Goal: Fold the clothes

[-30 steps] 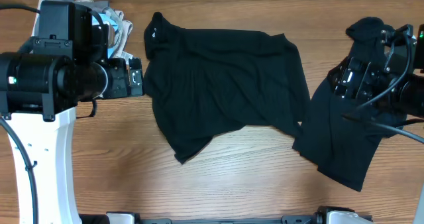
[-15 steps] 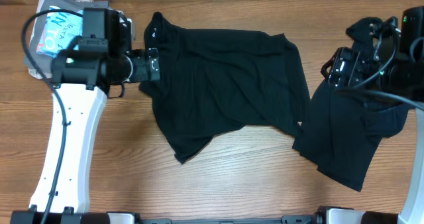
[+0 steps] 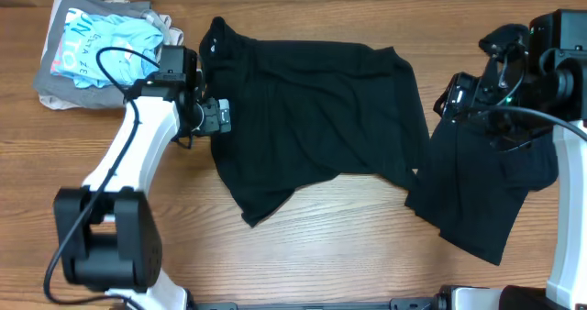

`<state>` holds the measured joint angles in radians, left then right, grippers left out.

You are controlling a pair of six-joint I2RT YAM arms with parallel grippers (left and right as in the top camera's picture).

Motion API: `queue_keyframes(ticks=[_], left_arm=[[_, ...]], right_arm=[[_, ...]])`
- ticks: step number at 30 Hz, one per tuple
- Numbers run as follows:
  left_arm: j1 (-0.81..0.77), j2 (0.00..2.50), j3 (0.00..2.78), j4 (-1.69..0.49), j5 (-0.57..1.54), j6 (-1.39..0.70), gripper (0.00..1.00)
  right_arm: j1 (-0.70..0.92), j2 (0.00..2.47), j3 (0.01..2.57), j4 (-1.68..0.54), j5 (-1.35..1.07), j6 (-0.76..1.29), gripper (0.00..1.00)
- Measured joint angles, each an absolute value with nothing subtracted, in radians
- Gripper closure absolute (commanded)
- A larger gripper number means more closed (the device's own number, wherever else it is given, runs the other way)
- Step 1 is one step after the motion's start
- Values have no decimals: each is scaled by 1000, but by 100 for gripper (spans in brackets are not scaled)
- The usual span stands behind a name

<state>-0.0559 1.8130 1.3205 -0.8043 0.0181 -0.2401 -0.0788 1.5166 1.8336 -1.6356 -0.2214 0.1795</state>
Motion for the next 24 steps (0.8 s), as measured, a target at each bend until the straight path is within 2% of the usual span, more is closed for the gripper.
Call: queue_keyframes(ticks=[7, 16, 18, 19, 22, 24], left_arm=[[-19, 1917, 1320, -657, 12, -202, 10], [-13, 2026, 1321, -538, 73, -122, 41], [-13, 2029, 1321, -527, 84, -113, 55], [-13, 2030, 1321, -523, 89, -109, 72], [-12, 2032, 1321, -522, 114, -99, 96], [-13, 2032, 1324, -521, 127, -96, 96]], right_arm=[[-79, 1517, 1811, -1606, -221, 179, 0], [-79, 1517, 1810, -1586, -221, 180, 0], [-79, 1517, 1810, -1584, -221, 180, 0], [-79, 1517, 1810, -1585, -221, 179, 0], [-79, 1517, 1810, -1581, -221, 179, 0], [-79, 1517, 1810, -1570, -221, 179, 0]])
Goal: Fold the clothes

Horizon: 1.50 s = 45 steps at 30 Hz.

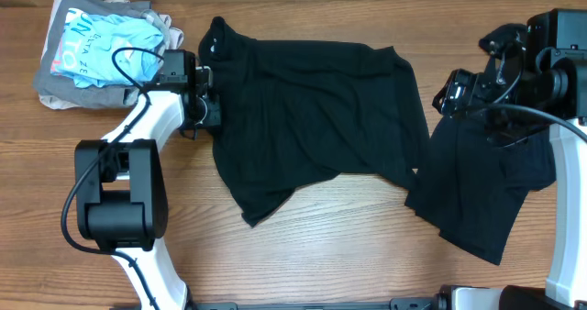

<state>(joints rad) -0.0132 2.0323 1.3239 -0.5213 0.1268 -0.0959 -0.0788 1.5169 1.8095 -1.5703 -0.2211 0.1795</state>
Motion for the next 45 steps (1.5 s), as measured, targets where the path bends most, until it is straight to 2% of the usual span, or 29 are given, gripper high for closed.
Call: queue_keyframes(ticks=[12, 13, 15, 16, 17, 19, 33, 45], left_arm=[[21, 2009, 1364, -690, 129, -97, 96], [29, 1994, 1365, -702, 126, -97, 92], [42, 1956, 1369, -719, 119, -95, 62], [47, 1932, 1371, -728, 113, -95, 52], [49, 1908, 1375, -739, 105, -94, 37], [54, 1867, 1382, -752, 92, -93, 31], [56, 1689, 1388, -831, 64, -93, 23], [56, 1566, 1388, -937, 109, -93, 23]], right_arm=[[-79, 1517, 1810, -1563, -221, 179, 0], [-79, 1517, 1810, -1563, -221, 179, 0], [-79, 1517, 1810, -1563, -221, 179, 0], [-79, 1517, 1810, -1563, -221, 180, 0], [-79, 1517, 1810, -1564, -221, 180, 0], [-79, 1517, 1810, -1564, -221, 179, 0], [-79, 1517, 1810, -1576, -221, 179, 0], [-79, 1517, 1810, -1563, -221, 179, 0]])
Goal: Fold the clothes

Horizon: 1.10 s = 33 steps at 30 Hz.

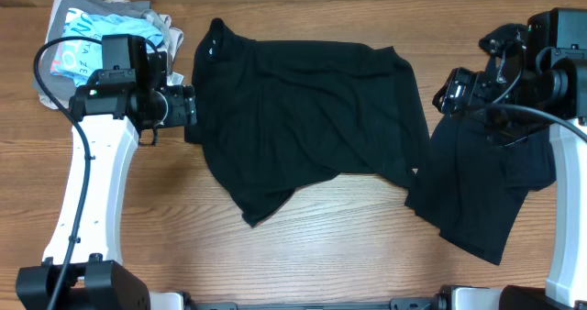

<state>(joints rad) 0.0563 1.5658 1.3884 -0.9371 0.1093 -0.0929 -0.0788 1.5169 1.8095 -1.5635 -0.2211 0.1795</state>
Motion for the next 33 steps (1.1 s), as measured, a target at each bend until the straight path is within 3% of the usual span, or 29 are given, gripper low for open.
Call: queue_keyframes(ticks=[15, 33], left_arm=[[54, 1398, 1388, -1000, 159, -93, 22], [-20, 1376, 1388, -1028, 155, -93, 19]], right_arm=[[-79, 1517, 1810, -1570, -221, 179, 0], [-79, 1517, 1810, -1596, -221, 171, 0]])
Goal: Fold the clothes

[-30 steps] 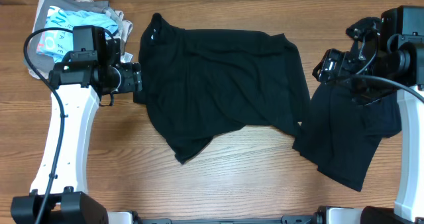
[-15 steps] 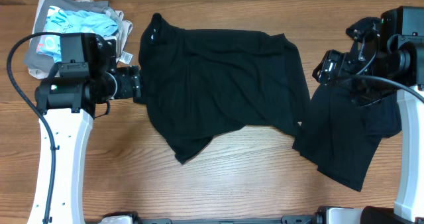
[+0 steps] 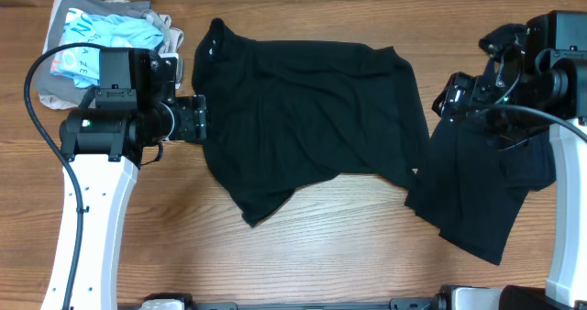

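A black shirt (image 3: 312,108) lies spread across the middle of the table, collar at the top left, with a crumpled lower hem. A second black garment (image 3: 477,200) lies crumpled at the right. My left gripper (image 3: 194,117) is at the shirt's left edge, pointing right, and its dark fingers blend with the cloth. My right gripper (image 3: 448,95) hangs between the shirt's right edge and the top of the second garment. Its jaws cannot be made out.
A pile of folded clothes (image 3: 87,58), grey with a light blue printed piece on top, sits at the back left corner, just behind my left arm. Bare wooden table (image 3: 348,255) shows along the front.
My left arm has swung so its wrist is a little further right and lower, with the gripper still at the shirt's left edge. The right arm and both garments look unchanged.
My left gripper first lay over the shirt's left part below the collar. Then it was slightly further left at the edge, then off the edge beside the pile. Now it is back at the edge. My right arm stayed in place throughout.
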`<state>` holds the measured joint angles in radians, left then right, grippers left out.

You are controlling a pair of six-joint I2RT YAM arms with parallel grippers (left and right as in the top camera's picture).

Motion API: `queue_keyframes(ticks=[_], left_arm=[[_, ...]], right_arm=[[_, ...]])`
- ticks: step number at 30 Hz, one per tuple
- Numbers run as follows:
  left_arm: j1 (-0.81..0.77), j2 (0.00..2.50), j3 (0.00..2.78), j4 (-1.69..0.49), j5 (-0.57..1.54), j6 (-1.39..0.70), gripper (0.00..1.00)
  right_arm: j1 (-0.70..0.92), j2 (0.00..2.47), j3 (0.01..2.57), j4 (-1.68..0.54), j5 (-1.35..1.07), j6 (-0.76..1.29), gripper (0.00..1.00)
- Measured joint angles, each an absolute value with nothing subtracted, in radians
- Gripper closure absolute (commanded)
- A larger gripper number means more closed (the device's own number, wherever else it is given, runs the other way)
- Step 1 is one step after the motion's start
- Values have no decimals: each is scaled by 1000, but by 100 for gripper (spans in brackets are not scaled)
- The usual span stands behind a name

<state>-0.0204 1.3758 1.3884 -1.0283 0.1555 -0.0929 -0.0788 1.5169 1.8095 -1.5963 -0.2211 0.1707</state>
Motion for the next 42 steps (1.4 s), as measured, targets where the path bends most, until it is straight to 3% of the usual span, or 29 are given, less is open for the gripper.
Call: queue_keyframes(ticks=[11, 23, 31, 42], left_arm=[[-71, 1459, 1385, -948, 126, -93, 25], [-427, 1579, 1187, -988, 126, -121, 29], [-568, 1579, 1003, -855, 126, -193, 41], [-620, 1579, 827, -715, 96, -264, 37]], right_arm=[[-79, 1517, 1810, -1569, -221, 167, 0], [-79, 1517, 1810, -1547, -221, 163, 0], [-79, 1517, 1808, -1538, -221, 156, 0], [-79, 1517, 1808, -1533, -221, 156, 0]])
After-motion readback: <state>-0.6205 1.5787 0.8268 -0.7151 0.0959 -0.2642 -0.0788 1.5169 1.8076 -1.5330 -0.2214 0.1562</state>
